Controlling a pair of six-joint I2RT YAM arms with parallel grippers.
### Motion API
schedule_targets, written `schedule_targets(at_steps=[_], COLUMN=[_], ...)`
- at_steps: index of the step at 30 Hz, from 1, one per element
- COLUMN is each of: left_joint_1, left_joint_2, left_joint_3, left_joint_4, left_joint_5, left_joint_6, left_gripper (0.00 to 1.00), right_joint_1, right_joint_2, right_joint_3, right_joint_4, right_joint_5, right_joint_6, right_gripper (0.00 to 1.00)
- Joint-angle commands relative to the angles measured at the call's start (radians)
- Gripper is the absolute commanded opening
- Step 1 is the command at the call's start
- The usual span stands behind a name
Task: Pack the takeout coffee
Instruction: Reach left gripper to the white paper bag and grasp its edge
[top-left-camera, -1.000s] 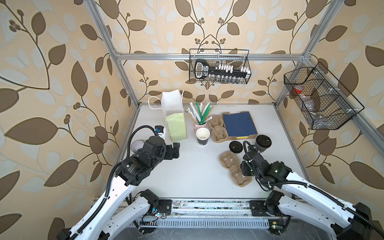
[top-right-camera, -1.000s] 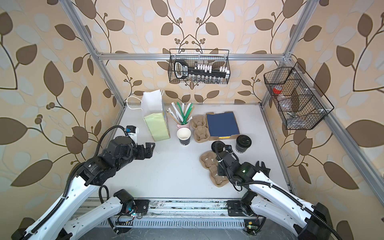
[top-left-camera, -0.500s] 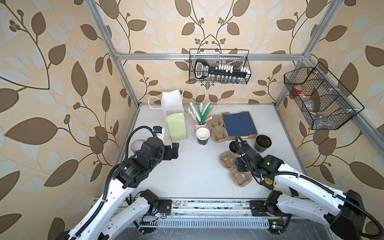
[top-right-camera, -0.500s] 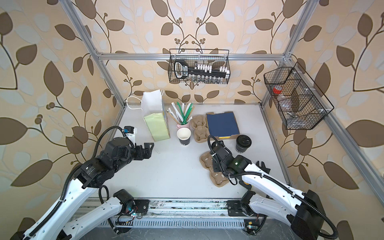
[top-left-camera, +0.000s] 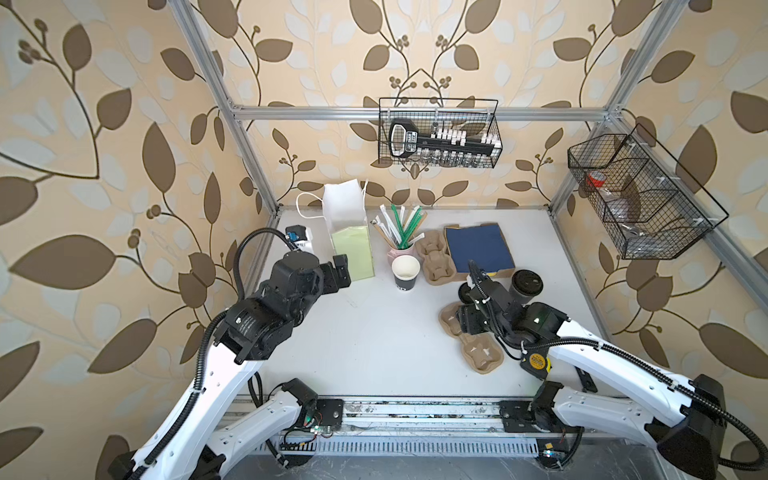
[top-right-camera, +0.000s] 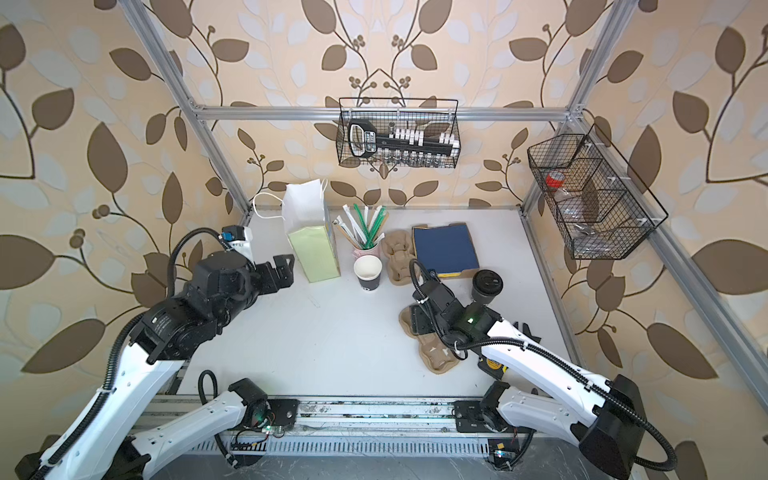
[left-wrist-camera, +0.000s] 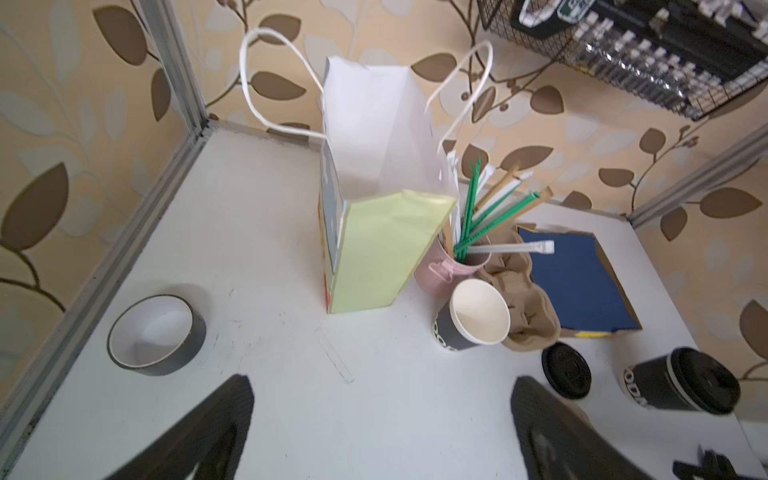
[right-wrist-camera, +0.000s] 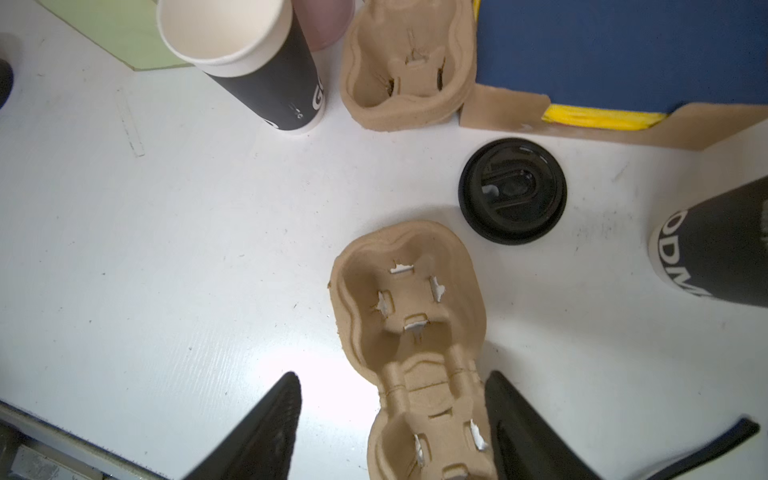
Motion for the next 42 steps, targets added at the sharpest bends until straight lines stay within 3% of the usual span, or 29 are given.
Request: schedule_targets(at_steps=[1, 7, 11, 25, 42], left_joint_1=[0.073, 0.291, 0.348, 0.382, 0.386], left_joint_2=[0.094, 0.304, 0.448, 0.756, 0.888], left_joint_3=[0.105, 0.263, 0.357, 0.553, 0.655], left_joint_4=[-0.055, -0.128, -0.157, -0.186, -0.162], left_joint_5=[-0.063, 0.131, 0.158, 0.109, 0.139], left_joint_6=[-0.021, -0.093, -0.097, -0.108, -0.097], left_gripper=[0.99, 0.99, 0.97, 0.83, 0.40], right_joint_1=[0.011, 0.024, 0.042, 0.136, 0.192], right_joint_2=[-0.009, -0.043, -0.039, -0.090, -0.110], right_joint_3=[-0.007, 0.007, 0.040, 0.086, 0.081], right_joint_4=[-0.013, -0.023, -0.056, -0.123, -0.140], right_joint_5=[0.002, 0.012, 0.023, 0.091, 0.121], right_joint_6=[0.001, -0.003, -0.008, 0.031, 0.061], right_gripper=[0.78, 0.92, 0.96, 1.00, 1.00])
